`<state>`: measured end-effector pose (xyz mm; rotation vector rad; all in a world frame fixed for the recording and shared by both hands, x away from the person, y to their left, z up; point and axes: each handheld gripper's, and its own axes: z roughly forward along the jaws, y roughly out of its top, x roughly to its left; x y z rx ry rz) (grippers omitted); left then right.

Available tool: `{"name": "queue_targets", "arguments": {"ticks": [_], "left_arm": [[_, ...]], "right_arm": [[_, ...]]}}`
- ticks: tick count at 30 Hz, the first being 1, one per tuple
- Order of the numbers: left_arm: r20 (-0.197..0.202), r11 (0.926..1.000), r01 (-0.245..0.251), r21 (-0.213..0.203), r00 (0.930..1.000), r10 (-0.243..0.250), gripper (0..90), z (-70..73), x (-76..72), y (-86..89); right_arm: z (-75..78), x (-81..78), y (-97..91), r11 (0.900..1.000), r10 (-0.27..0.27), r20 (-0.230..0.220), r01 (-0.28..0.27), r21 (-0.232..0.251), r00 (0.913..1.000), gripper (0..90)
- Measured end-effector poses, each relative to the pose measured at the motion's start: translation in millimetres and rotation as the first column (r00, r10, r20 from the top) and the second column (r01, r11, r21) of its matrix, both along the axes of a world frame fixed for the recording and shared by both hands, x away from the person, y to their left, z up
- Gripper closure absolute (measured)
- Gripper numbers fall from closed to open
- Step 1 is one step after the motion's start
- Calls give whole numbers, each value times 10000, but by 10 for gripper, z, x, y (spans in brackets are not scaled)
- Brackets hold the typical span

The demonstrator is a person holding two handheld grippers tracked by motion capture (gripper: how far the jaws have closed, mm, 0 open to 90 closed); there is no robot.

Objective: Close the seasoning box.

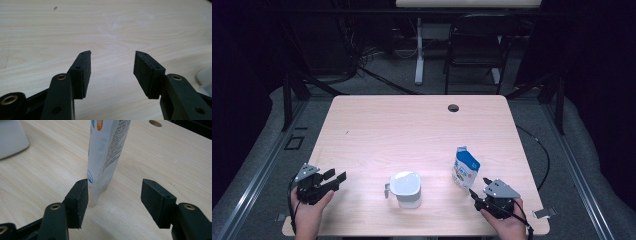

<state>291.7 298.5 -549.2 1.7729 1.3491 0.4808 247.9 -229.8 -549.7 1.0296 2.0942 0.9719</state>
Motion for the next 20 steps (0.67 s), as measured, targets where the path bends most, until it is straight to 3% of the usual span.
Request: {"name": "queue_targets", "arguments": {"ticks": [4, 16, 20], "left_arm": [[-387, 9993, 98, 362, 9992, -84, 482, -95, 18, -27], [-399, 9990, -87, 445, 9992, 105, 460, -102, 25, -45], [-238, 9990, -395, 194, 9989, 400, 447, -99, 33, -28]], "right_arm": [[-16, 5, 40, 9999, 112, -119, -112, 2, 9999, 388], [-75, 18, 67, 9993, 326, -349, -332, -167, 9989, 384], [-94, 25, -12, 9995, 312, -382, -316, -96, 9988, 382]]}}
